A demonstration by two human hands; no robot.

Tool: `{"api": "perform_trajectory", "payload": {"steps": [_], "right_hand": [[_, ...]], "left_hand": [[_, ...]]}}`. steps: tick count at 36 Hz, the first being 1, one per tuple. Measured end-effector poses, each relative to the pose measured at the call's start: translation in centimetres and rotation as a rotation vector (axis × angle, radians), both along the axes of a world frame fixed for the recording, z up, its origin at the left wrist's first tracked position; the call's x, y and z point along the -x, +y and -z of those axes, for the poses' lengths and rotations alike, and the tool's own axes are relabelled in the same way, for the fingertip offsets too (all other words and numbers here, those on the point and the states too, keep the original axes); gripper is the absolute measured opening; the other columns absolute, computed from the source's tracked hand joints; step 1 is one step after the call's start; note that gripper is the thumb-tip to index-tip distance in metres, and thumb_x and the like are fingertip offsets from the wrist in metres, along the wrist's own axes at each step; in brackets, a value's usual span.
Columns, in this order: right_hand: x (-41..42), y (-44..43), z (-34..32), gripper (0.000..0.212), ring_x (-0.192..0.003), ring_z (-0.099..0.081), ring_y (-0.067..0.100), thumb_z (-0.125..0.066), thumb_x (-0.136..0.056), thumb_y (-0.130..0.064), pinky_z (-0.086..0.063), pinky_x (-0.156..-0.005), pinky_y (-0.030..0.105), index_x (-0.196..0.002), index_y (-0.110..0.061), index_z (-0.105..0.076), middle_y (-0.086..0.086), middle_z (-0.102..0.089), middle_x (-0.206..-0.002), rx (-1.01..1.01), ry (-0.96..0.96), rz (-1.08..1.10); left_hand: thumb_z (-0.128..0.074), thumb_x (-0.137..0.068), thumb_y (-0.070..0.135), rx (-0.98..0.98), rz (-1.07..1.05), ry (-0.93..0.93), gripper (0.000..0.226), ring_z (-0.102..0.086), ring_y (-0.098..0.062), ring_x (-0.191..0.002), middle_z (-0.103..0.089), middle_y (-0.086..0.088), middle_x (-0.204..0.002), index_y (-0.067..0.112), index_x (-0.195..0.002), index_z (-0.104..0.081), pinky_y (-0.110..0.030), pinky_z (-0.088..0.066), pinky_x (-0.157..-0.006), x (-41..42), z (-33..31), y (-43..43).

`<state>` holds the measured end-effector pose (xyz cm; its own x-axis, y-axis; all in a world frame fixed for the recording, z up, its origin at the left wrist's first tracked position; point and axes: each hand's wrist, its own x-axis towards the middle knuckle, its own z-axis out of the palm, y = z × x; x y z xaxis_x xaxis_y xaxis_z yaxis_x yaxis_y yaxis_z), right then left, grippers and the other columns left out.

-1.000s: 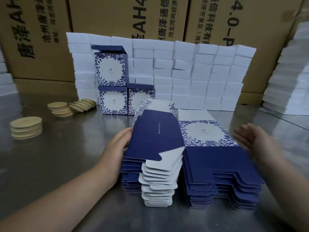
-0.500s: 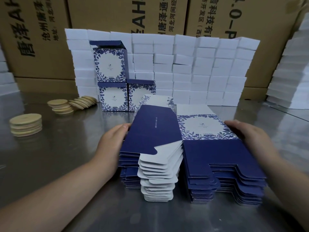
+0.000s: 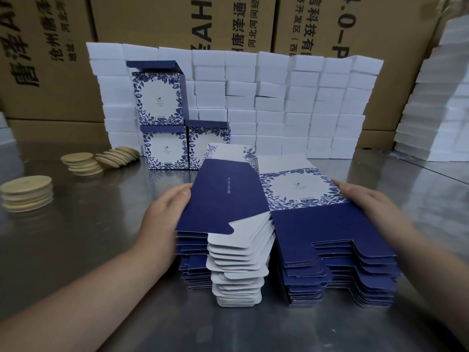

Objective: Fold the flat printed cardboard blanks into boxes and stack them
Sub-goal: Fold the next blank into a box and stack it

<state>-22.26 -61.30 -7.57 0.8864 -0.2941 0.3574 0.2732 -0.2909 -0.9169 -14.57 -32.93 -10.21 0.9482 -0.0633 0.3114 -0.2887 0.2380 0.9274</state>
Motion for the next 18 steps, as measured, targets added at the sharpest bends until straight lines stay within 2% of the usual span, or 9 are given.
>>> {"api": "perform_trajectory", "payload": {"steps": [3,7,11,16,18], "right_hand": [[0.10,0.21,-0.07,0.027,-0.067,-0.060,-0.019,-0.045,-0.097,-0.021,-0.041,-0.053,0.000,-0.089,-0.036,-0.066,-0.033,-0.066,-0.073,-0.010,0.001,-0.028],[0.05,0.06,0.25,0.019,-0.062,-0.061,-0.014,-0.056,-0.092,-0.019,-0.042,-0.049,0.002,-0.084,-0.031,-0.068,-0.030,-0.067,-0.067,-0.003,-0.004,0.055],[-0.02,-0.25,0.37,0.012,-0.057,-0.061,-0.010,-0.063,-0.088,-0.017,-0.043,-0.048,0.005,-0.083,-0.026,-0.070,-0.024,-0.068,-0.065,0.014,-0.013,0.129],[0.08,-0.31,0.31,0.016,-0.059,-0.060,-0.014,-0.060,-0.089,-0.019,-0.042,-0.048,0.003,-0.080,-0.027,-0.071,-0.027,-0.068,-0.071,0.010,-0.020,0.143],[0.14,-0.28,0.29,0.017,-0.063,-0.060,-0.016,-0.058,-0.091,-0.021,-0.041,-0.047,0.003,-0.083,-0.026,-0.072,-0.029,-0.068,-0.074,0.006,-0.020,0.112]], "left_hand": [[-0.044,-0.096,0.013,0.015,-0.047,-0.001,0.020,-0.065,-0.010,-0.080,-0.069,0.000,-0.095,0.019,-0.101,-0.063,-0.017,-0.051,-0.065,-0.11,-0.13,0.04],[-0.044,-0.096,0.011,-0.013,-0.081,-0.044,0.022,-0.065,0.000,-0.070,-0.068,0.004,-0.090,0.020,-0.096,-0.064,-0.011,-0.049,-0.059,-0.20,-0.12,0.05],[-0.042,-0.097,0.011,-0.015,-0.102,-0.041,0.023,-0.064,-0.004,-0.071,-0.068,0.003,-0.088,0.013,-0.101,-0.064,-0.011,-0.049,-0.057,-0.26,-0.08,-0.02],[-0.040,-0.098,0.009,-0.021,-0.129,-0.035,0.024,-0.062,0.003,-0.059,-0.066,0.002,-0.084,0.008,-0.103,-0.064,-0.009,-0.046,-0.051,-0.26,-0.34,-0.07],[-0.037,-0.099,0.013,-0.011,-0.127,-0.006,0.027,-0.062,0.000,-0.060,-0.066,0.000,-0.084,0.009,-0.105,-0.064,-0.009,-0.046,-0.050,-0.26,-0.56,-0.08]]}}
